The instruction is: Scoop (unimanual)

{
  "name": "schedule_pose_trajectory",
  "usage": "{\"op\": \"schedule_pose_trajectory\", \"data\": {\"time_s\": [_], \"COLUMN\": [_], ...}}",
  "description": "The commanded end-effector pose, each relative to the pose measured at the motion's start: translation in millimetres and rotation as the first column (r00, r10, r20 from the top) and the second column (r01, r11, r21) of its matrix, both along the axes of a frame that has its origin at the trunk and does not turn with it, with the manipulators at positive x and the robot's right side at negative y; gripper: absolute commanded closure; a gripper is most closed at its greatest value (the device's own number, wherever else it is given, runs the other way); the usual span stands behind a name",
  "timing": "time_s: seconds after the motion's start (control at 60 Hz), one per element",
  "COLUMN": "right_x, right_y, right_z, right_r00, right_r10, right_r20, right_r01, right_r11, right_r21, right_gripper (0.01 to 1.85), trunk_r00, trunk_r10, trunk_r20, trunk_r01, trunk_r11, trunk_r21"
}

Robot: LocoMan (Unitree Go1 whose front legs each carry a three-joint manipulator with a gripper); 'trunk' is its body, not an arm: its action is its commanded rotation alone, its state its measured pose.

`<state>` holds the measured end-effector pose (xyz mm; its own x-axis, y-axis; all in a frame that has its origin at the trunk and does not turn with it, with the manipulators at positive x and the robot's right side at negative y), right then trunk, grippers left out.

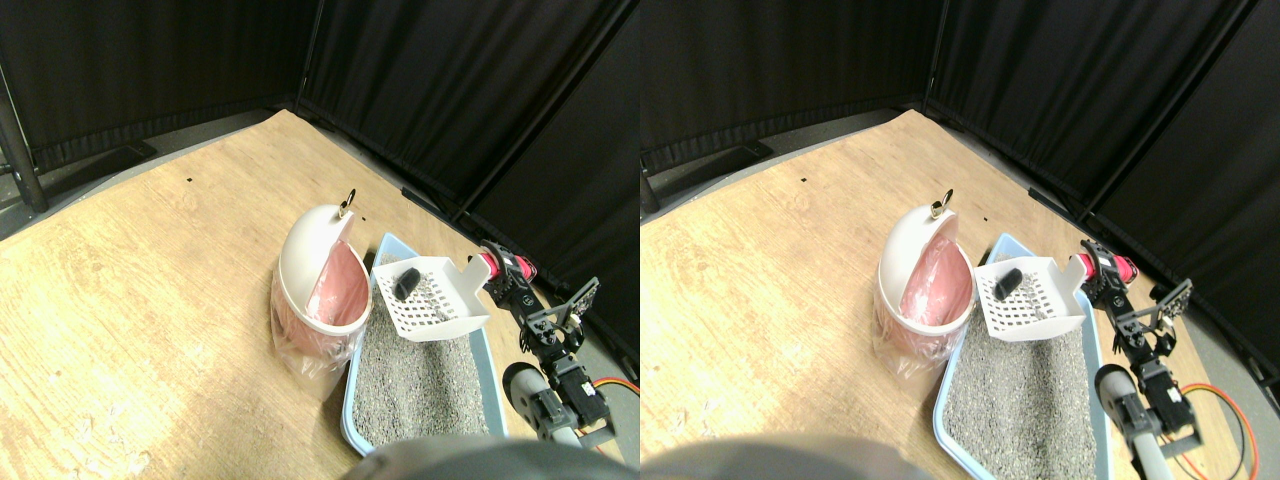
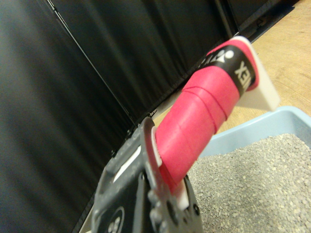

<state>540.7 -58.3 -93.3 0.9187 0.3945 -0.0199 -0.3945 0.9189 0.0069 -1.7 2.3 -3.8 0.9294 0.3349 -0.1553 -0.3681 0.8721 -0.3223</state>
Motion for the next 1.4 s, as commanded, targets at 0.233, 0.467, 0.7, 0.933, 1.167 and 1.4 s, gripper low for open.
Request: {"op": "schedule_pose_trajectory", "data": {"time_s": [0.233, 0.467, 0.7, 0.933, 1.167, 1.4], "right_x": [7.1, 8.9, 8.5, 12.2, 10.4, 8.1], "right_y": [12, 27, 38, 43, 47, 53], "right_z": [4, 7, 17, 28, 38, 44], "right_r00": [0.997, 0.991, 0.978, 0.97, 0.969, 0.964], "right_r10": [0.058, 0.104, 0.151, 0.171, 0.157, 0.169], "right_r20": [0.054, 0.089, 0.141, 0.172, 0.192, 0.203], "right_r01": [-0.057, -0.089, -0.108, -0.101, -0.065, -0.069], "right_r11": [0.998, 0.983, 0.956, 0.931, 0.908, 0.902], "right_r21": [-0.021, -0.159, -0.274, -0.352, -0.414, -0.425], "right_gripper": [1.8, 1.8, 1.8, 1.8, 1.62, 1.53], "trunk_r00": [0.9989, 0.9984, 0.9982, 0.9981, 0.9981, 0.9978], "trunk_r10": [0.047, 0.056, 0.059, 0.061, 0.061, 0.064], "trunk_r20": [-0.001, 0.002, 0.007, 0.013, 0.01, 0.018], "trunk_r01": [-0.047, -0.056, -0.059, -0.06, -0.061, -0.064], "trunk_r11": [0.9989, 0.9984, 0.9982, 0.9981, 0.9981, 0.9979], "trunk_r21": [-0.001, -0.008, -0.011, -0.011, -0.012, -0.014]}}
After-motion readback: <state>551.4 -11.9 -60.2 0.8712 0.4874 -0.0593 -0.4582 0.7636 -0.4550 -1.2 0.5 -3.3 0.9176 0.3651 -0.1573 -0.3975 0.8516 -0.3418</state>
